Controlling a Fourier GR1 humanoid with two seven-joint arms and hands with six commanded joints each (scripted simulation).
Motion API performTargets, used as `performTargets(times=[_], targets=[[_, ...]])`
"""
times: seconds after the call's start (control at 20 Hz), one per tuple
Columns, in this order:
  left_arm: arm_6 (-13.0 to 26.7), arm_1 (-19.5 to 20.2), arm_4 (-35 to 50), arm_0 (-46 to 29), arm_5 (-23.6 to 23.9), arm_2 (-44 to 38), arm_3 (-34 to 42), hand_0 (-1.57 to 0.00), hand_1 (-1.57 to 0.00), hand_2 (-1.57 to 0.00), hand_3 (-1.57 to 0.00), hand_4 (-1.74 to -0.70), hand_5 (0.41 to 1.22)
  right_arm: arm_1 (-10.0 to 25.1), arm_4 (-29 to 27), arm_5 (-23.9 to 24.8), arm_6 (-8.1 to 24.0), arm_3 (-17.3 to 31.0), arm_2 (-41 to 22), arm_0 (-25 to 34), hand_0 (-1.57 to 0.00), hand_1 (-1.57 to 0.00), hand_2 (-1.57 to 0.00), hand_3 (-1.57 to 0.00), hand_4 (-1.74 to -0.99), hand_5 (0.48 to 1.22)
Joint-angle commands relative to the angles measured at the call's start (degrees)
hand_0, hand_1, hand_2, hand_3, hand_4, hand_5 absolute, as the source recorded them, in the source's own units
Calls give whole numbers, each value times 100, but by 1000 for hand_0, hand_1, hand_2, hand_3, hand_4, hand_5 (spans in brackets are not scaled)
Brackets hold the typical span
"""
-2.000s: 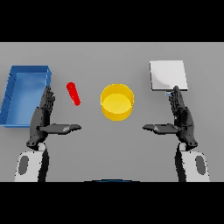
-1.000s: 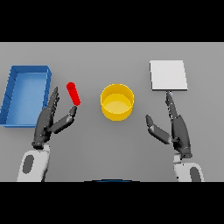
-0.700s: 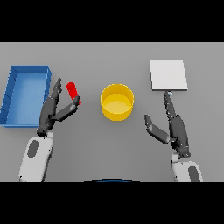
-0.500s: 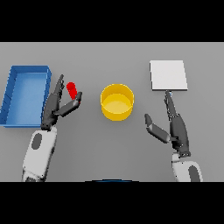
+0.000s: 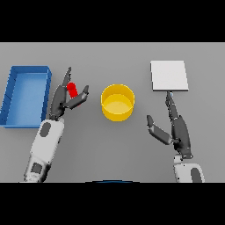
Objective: Pick up the red beaker and tilt it to pour out 1 green nut into yellow bowl. Pick up the yellow bowl and place it on the metallic measuring scale.
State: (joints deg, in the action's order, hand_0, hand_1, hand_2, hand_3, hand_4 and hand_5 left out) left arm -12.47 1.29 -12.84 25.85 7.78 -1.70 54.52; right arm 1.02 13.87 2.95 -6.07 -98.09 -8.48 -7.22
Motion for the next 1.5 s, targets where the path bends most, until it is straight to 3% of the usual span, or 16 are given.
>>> performTargets(times=[0.0,0.15,0.2,0.25,0.4,0.5,0.55,0.6,0.9,1.05,1.25,1.45], targets=[[-24,-8,16,119,19,-39,-108,1,1,1,1,-1262,680,31,-29,-16,-63,-14,27,-6,1,1,1,1,-1262,691],[-296,-80,0,337,167,-125,-470,1,-24,-41,1,-1297,715,20,5,-1,-54,-59,-1,-12,1,1,1,1,-1259,691],[-390,-103,14,355,228,-166,-534,-93,-141,-150,-47,-1324,741,15,41,29,-13,-51,-3,7,1,1,1,1,-1255,691],[-432,-126,60,410,303,-249,-633,-322,-364,-358,-218,-1355,770,14,61,51,8,-47,0,-9,1,1,1,1,-1252,690],[-739,-223,-6,495,397,-293,-782,-932,-953,-950,-761,-1529,990,57,96,53,-38,-11,11,29,1,1,1,1,-1241,695],[-943,-263,63,502,325,-350,-824,-1162,-1176,-1173,-997,-1601,1073,48,34,42,-5,-62,33,34,1,1,1,1,-1233,688],[-1025,-312,65,552,389,-356,-913,-1244,-1255,-1253,-1111,-1572,1103,42,28,43,9,-14,43,79,1,1,1,1,-1233,686],[-1059,-311,107,544,395,-385,-909,-1309,-1318,-1317,-1203,-1606,1119,18,47,69,-30,-11,31,92,1,1,1,1,-1232,685],[-725,-187,90,604,465,-304,-578,-1502,-1505,-1504,-1475,-1706,1126,30,206,126,-174,70,-26,80,1,1,1,1,-1160,664],[-350,-17,-165,650,428,4,-136,-1536,-1537,-1537,-1522,-1723,1127,83,353,221,-1,74,-3,165,1,1,1,1,-1116,656],[264,594,-1101,900,178,810,257,-1557,-1557,-1557,-1551,-1734,1139,128,406,192,-74,67,-40,123,1,1,1,1,-1095,660],[606,842,-1558,928,-90,1302,534,-1559,-1560,-1560,-1555,-1735,1123,127,356,147,-213,95,-46,26,1,1,1,1,-1092,668]])
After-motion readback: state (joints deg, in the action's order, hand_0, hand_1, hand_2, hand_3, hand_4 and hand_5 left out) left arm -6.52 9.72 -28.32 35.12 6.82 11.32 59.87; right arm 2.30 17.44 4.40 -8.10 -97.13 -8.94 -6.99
